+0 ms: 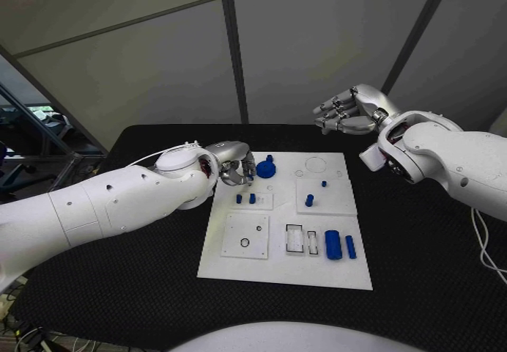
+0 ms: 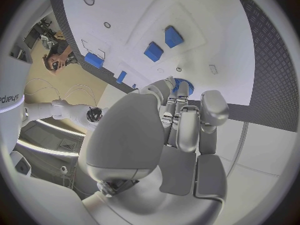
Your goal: Assemble the parts on the task board
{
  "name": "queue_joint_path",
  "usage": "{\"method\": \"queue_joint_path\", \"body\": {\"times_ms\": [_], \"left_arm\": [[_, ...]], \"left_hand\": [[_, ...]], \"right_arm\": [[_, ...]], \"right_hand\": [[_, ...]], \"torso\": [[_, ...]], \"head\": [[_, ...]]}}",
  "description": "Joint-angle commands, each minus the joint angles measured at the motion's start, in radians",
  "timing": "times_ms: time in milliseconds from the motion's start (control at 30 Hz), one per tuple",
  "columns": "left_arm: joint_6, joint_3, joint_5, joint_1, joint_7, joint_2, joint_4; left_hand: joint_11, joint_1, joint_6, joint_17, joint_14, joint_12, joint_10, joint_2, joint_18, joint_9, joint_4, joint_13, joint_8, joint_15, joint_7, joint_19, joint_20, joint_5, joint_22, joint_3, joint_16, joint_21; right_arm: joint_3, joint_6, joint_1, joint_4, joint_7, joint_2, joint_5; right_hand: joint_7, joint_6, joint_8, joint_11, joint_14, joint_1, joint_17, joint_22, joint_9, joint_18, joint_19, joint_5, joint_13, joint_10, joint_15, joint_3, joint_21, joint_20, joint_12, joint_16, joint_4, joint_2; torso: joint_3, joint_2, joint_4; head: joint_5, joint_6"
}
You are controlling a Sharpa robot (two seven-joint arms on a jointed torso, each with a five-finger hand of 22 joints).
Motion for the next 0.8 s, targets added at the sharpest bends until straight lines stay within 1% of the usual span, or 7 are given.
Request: {"method": "queue_joint_path", "body": {"times_ms": [33, 267, 367, 467, 600, 633, 800], "left_arm": [[0.015, 0.0, 0.013, -0.002, -0.005, -0.002, -0.004], [0.026, 0.0, 0.013, -0.005, -0.006, -0.001, -0.012], [0.029, 0.0, 0.013, -0.006, -0.006, 0.0, -0.014], [0.033, 0.0, 0.013, -0.007, -0.006, 0.001, -0.015], [0.042, 0.0, 0.013, -0.008, -0.008, 0.001, -0.016], [0.045, 0.0, 0.013, -0.008, -0.008, 0.001, -0.016], [0.055, 0.0, 0.013, -0.009, -0.008, 0.003, -0.017]], "left_hand": [[-0.001, -0.009, 0.005, -0.001, 0.005, -0.005, 0.007, -0.003, -0.086, -0.001, -0.001, -0.001, -0.004, -0.001, -0.001, 0.007, 0.002, 0.002, 0.001, 0.008, 0.003, 0.003], [-0.001, -0.009, 0.005, -0.001, 0.005, -0.006, 0.008, -0.003, -0.086, -0.001, -0.002, -0.001, -0.004, -0.001, -0.001, 0.007, 0.002, 0.002, 0.002, 0.008, 0.003, 0.003], [0.0, -0.013, 0.005, -0.003, 0.004, -0.01, 0.009, -0.007, -0.086, -0.002, -0.003, -0.002, -0.007, 0.0, 0.0, 0.006, 0.002, 0.001, 0.002, 0.008, 0.003, 0.002], [0.0, -0.013, 0.005, -0.003, 0.004, -0.01, 0.009, -0.007, -0.086, -0.002, -0.003, -0.002, -0.007, 0.0, 0.0, 0.006, 0.002, 0.001, 0.002, 0.008, 0.003, 0.002], [0.0, -0.015, 0.005, -0.004, 0.004, -0.012, 0.009, -0.008, -0.086, -0.003, -0.004, -0.002, -0.008, 0.0, 0.0, 0.006, 0.002, 0.001, 0.002, 0.009, 0.002, 0.002], [0.0, -0.015, 0.005, -0.004, 0.004, -0.012, 0.009, -0.008, -0.086, -0.003, -0.004, -0.002, -0.008, 0.0, 0.0, 0.006, 0.002, 0.001, 0.002, 0.009, 0.002, 0.002], [0.0, -0.015, 0.005, -0.005, 0.004, -0.012, 0.01, -0.008, -0.086, -0.003, -0.004, -0.002, -0.008, 0.0, 0.0, 0.006, 0.002, 0.001, 0.002, 0.009, 0.002, 0.002]], "right_arm": [[0.001, 0.005, 0.002, 0.001, 0.01, 0.0, 0.003], [0.001, 0.004, 0.002, 0.001, 0.009, -0.001, 0.003], [0.001, 0.004, 0.002, 0.001, 0.009, 0.0, 0.003], [0.001, 0.004, 0.002, 0.002, 0.009, 0.0, 0.003], [0.001, 0.004, 0.002, 0.002, 0.009, 0.0, 0.003], [0.001, 0.005, 0.002, 0.001, 0.009, 0.0, 0.003], [0.001, 0.005, 0.002, 0.001, 0.009, 0.001, 0.003]], "right_hand": [[-0.001, 0.003, 0.003, -0.002, 0.002, 0.005, -0.001, -0.001, 0.001, 0.011, 0.005, 0.007, -0.001, -0.006, -0.003, 0.005, -0.006, -0.001, 0.007, -0.004, -0.002, 0.003], [-0.001, 0.003, 0.003, -0.002, 0.002, 0.005, -0.001, -0.001, 0.001, 0.011, 0.005, 0.007, -0.001, -0.006, -0.003, 0.005, -0.006, -0.001, 0.007, -0.004, -0.002, 0.003], [-0.001, 0.003, 0.003, -0.002, 0.002, 0.005, -0.001, -0.001, 0.001, 0.011, 0.005, 0.007, -0.001, -0.006, -0.003, 0.005, -0.006, -0.001, 0.007, -0.004, -0.002, 0.003], [-0.001, 0.003, 0.003, -0.002, 0.002, 0.005, -0.001, -0.001, 0.001, 0.011, 0.005, 0.007, -0.001, -0.006, -0.003, 0.005, -0.006, -0.001, 0.007, -0.004, -0.002, 0.003], [-0.001, 0.003, 0.003, -0.002, 0.002, 0.005, -0.001, -0.001, 0.001, 0.011, 0.005, 0.007, -0.001, -0.006, -0.003, 0.005, -0.006, -0.001, 0.007, -0.004, -0.002, 0.003], [-0.001, 0.003, 0.003, -0.002, 0.002, 0.005, -0.001, -0.001, 0.001, 0.011, 0.005, 0.007, -0.001, -0.006, -0.003, 0.005, -0.006, -0.001, 0.007, -0.004, -0.002, 0.003], [-0.001, 0.003, 0.003, -0.002, 0.002, 0.005, -0.001, -0.001, 0.001, 0.011, 0.005, 0.007, -0.001, -0.006, -0.003, 0.005, -0.006, -0.001, 0.007, -0.004, -0.002, 0.003]], "torso": [[0.0007, 0.001, -0.0025], [0.0007, 0.001, -0.0004], [0.0003, 0.001, -0.0008], [0.0006, 0.001, -0.0023], [0.0006, 0.001, -0.0019], [0.0003, 0.0, -0.0012], [0.0002, 0.0, -0.0002]], "head": [[0.003, 0.0], [0.002, -0.003], [0.002, -0.003], [0.003, -0.004], [0.001, -0.006], [0.001, -0.008], [0.001, -0.008]]}}
